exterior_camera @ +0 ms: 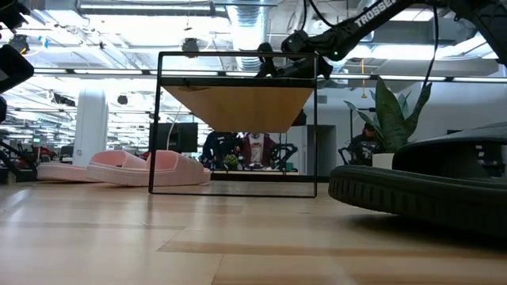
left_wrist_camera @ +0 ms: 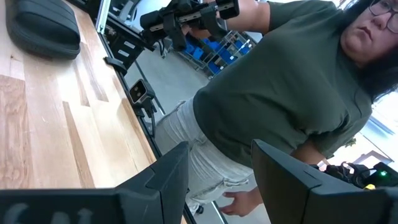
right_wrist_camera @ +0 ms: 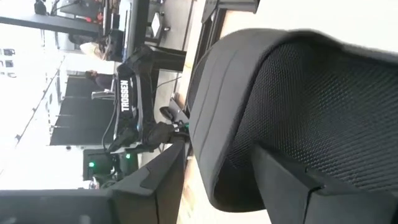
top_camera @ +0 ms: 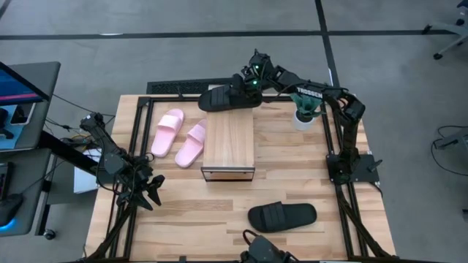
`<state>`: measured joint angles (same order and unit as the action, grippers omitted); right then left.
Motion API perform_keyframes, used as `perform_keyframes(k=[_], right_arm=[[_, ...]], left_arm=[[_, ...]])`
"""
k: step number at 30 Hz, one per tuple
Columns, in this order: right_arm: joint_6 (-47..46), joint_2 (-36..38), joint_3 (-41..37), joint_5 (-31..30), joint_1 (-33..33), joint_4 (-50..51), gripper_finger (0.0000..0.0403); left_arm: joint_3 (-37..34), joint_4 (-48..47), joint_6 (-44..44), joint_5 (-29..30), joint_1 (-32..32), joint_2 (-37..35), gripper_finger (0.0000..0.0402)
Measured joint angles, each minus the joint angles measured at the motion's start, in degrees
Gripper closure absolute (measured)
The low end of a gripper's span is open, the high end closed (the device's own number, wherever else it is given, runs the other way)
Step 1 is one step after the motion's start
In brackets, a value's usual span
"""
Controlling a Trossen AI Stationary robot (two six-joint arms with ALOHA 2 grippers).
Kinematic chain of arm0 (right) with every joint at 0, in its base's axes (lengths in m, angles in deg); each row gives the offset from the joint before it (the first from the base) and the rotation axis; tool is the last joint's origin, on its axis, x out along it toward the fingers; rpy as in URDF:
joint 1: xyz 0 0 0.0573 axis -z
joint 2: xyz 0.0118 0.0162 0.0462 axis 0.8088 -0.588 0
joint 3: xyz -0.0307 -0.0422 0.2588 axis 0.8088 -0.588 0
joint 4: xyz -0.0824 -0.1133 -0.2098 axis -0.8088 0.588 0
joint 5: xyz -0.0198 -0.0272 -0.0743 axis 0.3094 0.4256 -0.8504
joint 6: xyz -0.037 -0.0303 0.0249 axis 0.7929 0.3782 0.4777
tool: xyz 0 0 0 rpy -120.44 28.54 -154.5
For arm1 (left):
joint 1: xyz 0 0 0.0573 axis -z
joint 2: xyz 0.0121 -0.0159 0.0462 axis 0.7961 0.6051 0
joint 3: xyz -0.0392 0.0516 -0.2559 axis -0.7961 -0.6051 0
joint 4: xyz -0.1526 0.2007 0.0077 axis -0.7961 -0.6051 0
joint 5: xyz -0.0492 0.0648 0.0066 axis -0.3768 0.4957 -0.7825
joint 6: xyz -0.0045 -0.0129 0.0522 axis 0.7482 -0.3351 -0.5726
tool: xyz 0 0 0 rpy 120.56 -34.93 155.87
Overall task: Pick and place slides into the shelf
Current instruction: Put the black slide on the shelf
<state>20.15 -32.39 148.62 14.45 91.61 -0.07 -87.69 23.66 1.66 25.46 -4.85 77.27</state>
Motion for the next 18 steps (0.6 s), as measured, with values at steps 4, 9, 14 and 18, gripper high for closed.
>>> perform_keyframes(k=[4,9,14,18], right_arm=[[0.4,0.4,0.4,0.2,0.3,0.3,0.0223],[2.7,0.4,3.3,1.3,0.7,3.2,0.023],[4.4,0.4,5.8,1.3,1.2,6.9,0.0237],[7.7,0.4,8.3,1.3,1.9,13.2,0.0239]], left_arm=[[0.0,0.0,0.0,0.0,0.0,0.0,0.0239],[0.0,0.0,0.0,0.0,0.0,0.0,0.0239],[0.0,0.0,0.0,0.0,0.0,0.0,0.0239],[0.0,0.0,0.0,0.0,0.0,0.0,0.0239]])
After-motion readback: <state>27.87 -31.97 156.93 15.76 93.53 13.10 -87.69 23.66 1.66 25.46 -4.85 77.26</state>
